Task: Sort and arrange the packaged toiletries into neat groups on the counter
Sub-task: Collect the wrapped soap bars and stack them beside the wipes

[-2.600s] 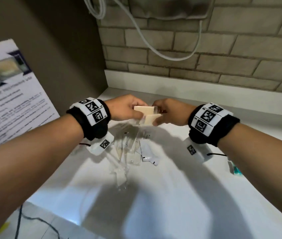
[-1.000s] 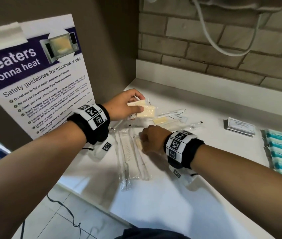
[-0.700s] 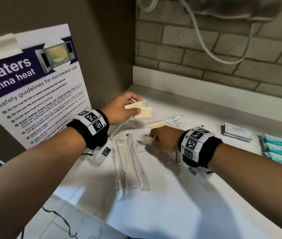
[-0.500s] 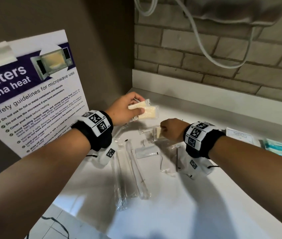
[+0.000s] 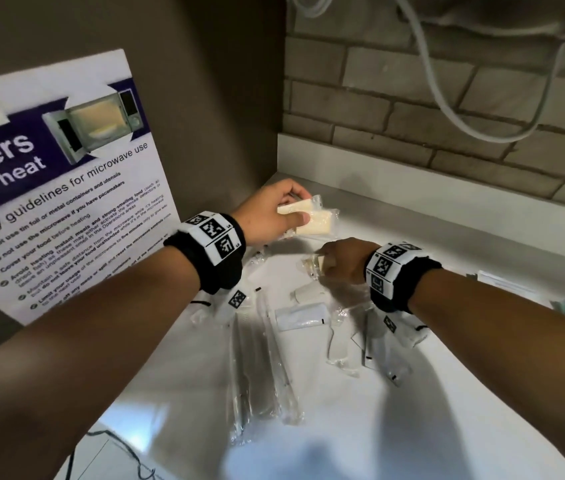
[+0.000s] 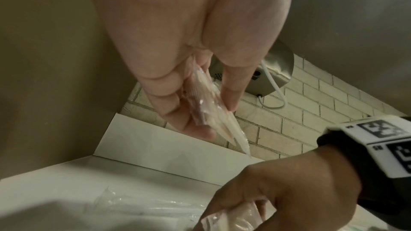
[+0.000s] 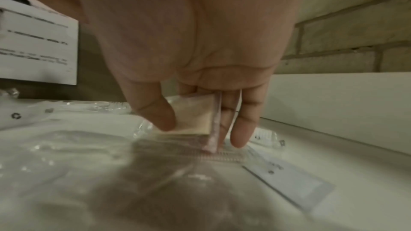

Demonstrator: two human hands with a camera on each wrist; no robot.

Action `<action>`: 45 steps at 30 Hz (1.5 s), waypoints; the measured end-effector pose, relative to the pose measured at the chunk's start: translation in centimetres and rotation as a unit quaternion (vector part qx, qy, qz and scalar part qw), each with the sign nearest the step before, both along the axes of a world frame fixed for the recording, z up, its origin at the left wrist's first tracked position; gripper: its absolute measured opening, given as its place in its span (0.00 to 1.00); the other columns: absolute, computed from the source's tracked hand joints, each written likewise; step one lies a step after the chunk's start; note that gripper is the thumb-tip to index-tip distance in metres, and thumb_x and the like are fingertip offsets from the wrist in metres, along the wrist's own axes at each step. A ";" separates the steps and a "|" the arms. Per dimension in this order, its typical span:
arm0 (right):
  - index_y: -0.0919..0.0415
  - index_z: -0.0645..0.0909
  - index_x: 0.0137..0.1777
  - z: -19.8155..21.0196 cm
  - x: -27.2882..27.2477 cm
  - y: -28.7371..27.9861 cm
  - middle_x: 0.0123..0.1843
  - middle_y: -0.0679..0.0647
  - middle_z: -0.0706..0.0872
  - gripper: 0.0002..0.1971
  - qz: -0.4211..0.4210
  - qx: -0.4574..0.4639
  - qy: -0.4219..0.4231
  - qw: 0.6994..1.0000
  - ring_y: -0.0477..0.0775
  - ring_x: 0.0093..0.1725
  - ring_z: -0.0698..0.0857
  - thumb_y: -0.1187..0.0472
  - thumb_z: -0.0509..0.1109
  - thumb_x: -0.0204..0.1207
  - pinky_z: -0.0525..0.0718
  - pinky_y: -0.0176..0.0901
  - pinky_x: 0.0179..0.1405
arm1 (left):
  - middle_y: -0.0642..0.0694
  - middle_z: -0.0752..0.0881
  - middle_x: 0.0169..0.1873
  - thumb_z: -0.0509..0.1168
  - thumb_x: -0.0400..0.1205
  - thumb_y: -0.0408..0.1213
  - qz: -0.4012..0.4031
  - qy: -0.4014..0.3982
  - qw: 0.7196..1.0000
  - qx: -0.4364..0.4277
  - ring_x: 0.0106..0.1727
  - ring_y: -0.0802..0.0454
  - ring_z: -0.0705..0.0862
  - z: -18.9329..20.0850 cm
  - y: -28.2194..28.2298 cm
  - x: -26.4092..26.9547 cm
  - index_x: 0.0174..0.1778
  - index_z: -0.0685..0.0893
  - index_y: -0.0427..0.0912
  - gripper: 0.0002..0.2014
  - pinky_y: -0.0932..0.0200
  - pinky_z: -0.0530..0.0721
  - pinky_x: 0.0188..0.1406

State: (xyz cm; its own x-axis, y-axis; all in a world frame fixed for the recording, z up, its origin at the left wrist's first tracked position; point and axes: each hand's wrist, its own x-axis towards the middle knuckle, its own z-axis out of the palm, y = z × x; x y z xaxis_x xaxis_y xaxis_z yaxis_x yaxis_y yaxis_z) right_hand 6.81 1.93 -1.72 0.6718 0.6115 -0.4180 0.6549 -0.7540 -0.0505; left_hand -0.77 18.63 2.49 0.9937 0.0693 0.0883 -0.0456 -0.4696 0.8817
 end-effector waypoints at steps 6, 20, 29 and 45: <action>0.45 0.74 0.73 0.9 -0.3 0.4 0.69 0.56 0.76 0.20 0.053 -0.030 -0.048 0.997 0.61 0.68 0.77 0.51 0.61 0.81 0.78 0.52 0.67 | 0.51 0.84 0.44 0.70 0.79 0.31 0.007 0.006 1.000 0.001 0.45 0.54 0.84 -0.9 0.2 0.2 0.55 0.79 0.47 0.12 0.61 0.81 0.46; 0.49 0.80 0.65 0.9 1.2 2.1 0.61 0.54 0.80 0.18 0.086 -0.019 -0.081 0.993 0.60 0.63 0.74 0.49 0.70 0.75 0.76 0.49 0.57 | 0.50 0.83 0.45 0.69 0.80 0.29 0.034 -0.003 0.999 0.003 0.45 0.58 0.82 -0.5 1.9 -0.7 0.58 0.79 0.42 0.13 0.75 0.80 0.42; 0.55 0.76 0.41 3.9 -2.4 -3.7 0.36 0.47 0.78 0.15 0.016 0.184 0.020 0.983 0.52 0.37 0.74 0.57 0.82 0.64 0.70 0.41 0.33 | 0.43 0.85 0.52 0.73 0.77 0.31 0.067 -0.032 0.997 -0.032 0.50 0.54 0.83 -0.6 -0.6 -0.5 0.58 0.84 0.41 0.14 0.70 0.81 0.47; 0.55 0.73 0.68 2.8 -11.0 -23.3 0.58 0.51 0.84 0.39 -0.249 0.198 -0.019 0.948 0.52 0.50 0.79 0.55 0.87 0.58 0.74 0.40 0.46 | 0.39 0.88 0.45 0.61 0.84 0.38 -0.191 0.178 0.958 -0.116 0.45 0.46 0.83 -3.7 -21.9 -4.1 0.58 0.88 0.44 0.13 0.52 0.79 0.48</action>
State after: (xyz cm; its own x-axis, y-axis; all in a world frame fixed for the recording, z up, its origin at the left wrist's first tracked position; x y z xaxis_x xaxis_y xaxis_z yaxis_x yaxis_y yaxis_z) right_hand -4.15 -21.38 1.03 0.9283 0.3187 -0.1915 0.2304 -0.8973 -0.3766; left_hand -4.86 -3.30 -1.19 0.9152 -0.3280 -0.2341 0.1478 -0.2673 0.9522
